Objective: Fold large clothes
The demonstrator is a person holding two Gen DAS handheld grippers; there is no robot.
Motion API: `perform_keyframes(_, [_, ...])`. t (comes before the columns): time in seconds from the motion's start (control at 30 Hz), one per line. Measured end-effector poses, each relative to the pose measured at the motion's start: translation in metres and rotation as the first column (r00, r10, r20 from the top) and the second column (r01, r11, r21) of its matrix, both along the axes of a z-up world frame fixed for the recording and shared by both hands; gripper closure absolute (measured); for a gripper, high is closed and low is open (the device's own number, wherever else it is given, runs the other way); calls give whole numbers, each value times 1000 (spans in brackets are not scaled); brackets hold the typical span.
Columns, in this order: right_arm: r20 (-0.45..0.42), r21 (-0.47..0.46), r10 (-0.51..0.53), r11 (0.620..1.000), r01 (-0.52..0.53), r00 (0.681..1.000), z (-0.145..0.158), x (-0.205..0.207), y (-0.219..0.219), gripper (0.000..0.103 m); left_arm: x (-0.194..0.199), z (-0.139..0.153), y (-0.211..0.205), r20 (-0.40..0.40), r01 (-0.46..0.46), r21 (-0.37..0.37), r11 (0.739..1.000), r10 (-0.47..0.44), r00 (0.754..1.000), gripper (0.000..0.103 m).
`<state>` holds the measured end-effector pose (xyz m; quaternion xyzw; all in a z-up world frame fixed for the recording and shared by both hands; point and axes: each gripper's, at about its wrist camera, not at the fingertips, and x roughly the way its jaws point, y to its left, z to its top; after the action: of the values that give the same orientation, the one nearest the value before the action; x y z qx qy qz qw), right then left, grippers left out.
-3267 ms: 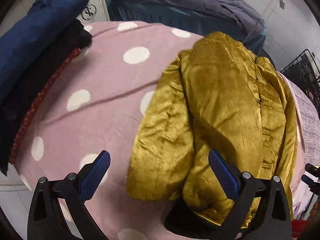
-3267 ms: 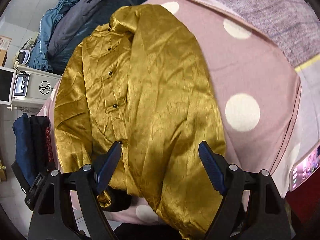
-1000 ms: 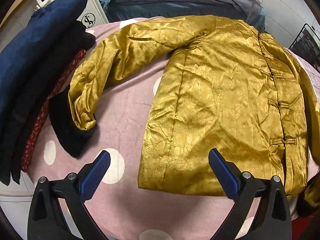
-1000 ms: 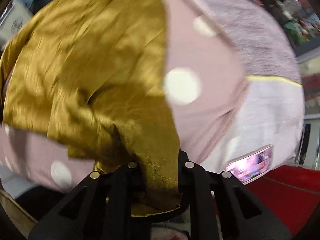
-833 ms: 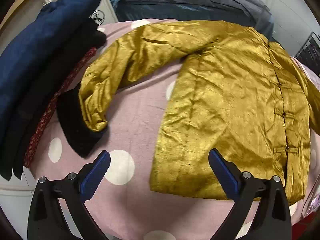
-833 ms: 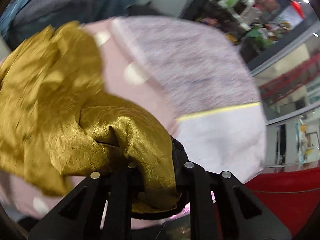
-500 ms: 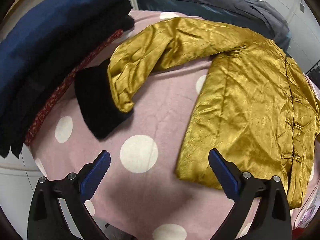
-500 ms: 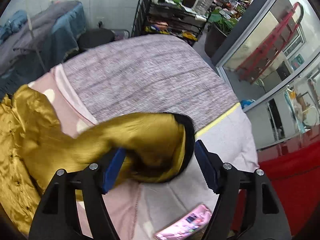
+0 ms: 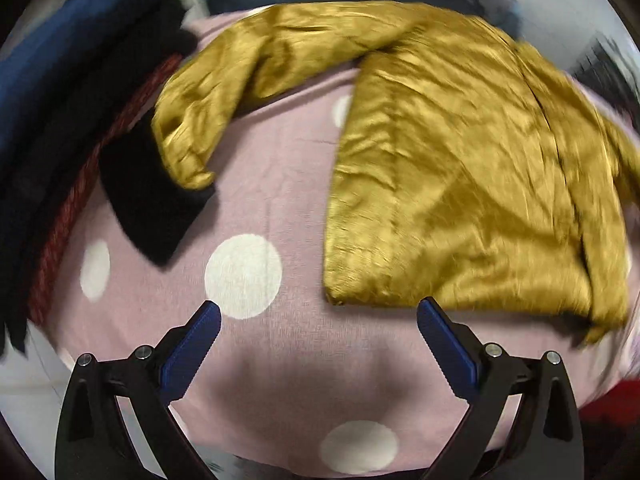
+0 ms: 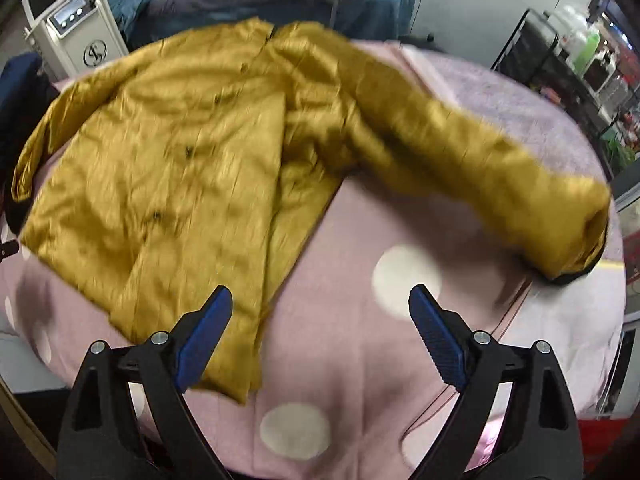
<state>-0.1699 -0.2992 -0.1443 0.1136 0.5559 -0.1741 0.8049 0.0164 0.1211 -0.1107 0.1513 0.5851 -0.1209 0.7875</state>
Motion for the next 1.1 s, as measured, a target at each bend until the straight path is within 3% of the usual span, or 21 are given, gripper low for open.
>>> perform_keyframes(0.07, [-25, 49, -42, 998, 43, 999, -12, -7, 3, 14, -11, -9, -16, 36, 123, 95, 988, -126, 991, 6])
perform_keyframes(0.13, [-41, 83, -82, 993, 85, 996, -17, -14, 5, 14, -16, -19, -28, 63, 190, 178, 966, -203, 977, 6])
perform_keyframes(0.3, [-62, 131, -164, 977, 171, 985, -15, -32, -1, 14, -14, -40, -56, 80, 285, 287, 915, -320, 944, 9])
perform_keyframes(0.33, [-62, 135, -173, 974, 180, 983, -12, -37, 1, 14, -12, -43, -62, 94, 297, 319, 900, -342, 935, 13])
perform_keyframes(0.37, [-62, 144, -185, 971, 192, 981, -11, -38, 0, 14, -8, -44, -66, 99, 305, 336, 891, -356, 929, 28])
perform_keyframes(0.4, [-62, 152, -195, 967, 203, 979, -10, -40, 0, 14, 0, -42, -69, 87, 301, 322, 897, -345, 934, 43])
perform_keyframes(0.43, [-62, 160, -202, 965, 210, 977, -10, -40, -1, 14, 8, -38, -69, 78, 283, 282, 917, -316, 946, 51])
perform_keyframes(0.5, [-67, 170, -211, 961, 220, 975, -11, -43, 1, 14, 27, -27, -61, 62, 208, 168, 964, -220, 973, 76])
perform_keyframes(0.53, [-72, 172, -211, 960, 220, 975, -12, -44, 1, 14, 44, -19, -50, 55, 127, 108, 986, -133, 990, 79])
perform_keyframes(0.6, [-83, 178, -212, 958, 224, 974, -14, -46, 3, 14, 66, -10, -25, 50, -6, 34, 999, 4, 999, 84])
perform_keyframes(0.67, [-96, 187, -212, 956, 226, 973, -17, -47, 6, 14, 94, -5, 12, 27, -176, -32, 984, 177, 984, 85])
perform_keyframes(0.73, [-108, 195, -211, 954, 228, 972, -22, -48, 8, 14, 119, -10, 58, -49, -361, -96, 928, 358, 933, 85])
perform_keyframes(0.77, [-114, 206, -210, 951, 230, 971, -25, -49, 9, 14, 129, -15, 79, -103, -443, -125, 888, 433, 896, 86])
perform_keyframes(0.83, [-133, 232, -204, 945, 230, 970, -32, -49, 12, 14, 139, -24, 107, -190, -539, -163, 826, 510, 839, 86])
perform_keyframes(0.87, [-141, 246, -201, 942, 231, 969, -36, -48, 13, 14, 142, -28, 114, -215, -557, -170, 813, 521, 826, 86])
perform_keyframes(0.9, [-146, 261, -198, 937, 230, 969, -40, -48, 15, 14, 142, -28, 115, -213, -552, -168, 817, 516, 830, 86])
perform_keyframes(1.0, [-131, 343, -169, 917, 204, 977, -44, -44, 21, 14, 140, -26, 103, -173, -488, -129, 863, 465, 868, 85])
perform_keyframes(1.1, [-194, 428, -90, 888, 167, 977, -63, -35, 33, 14, 133, -32, 91, -167, -458, -93, 884, 440, 882, 85])
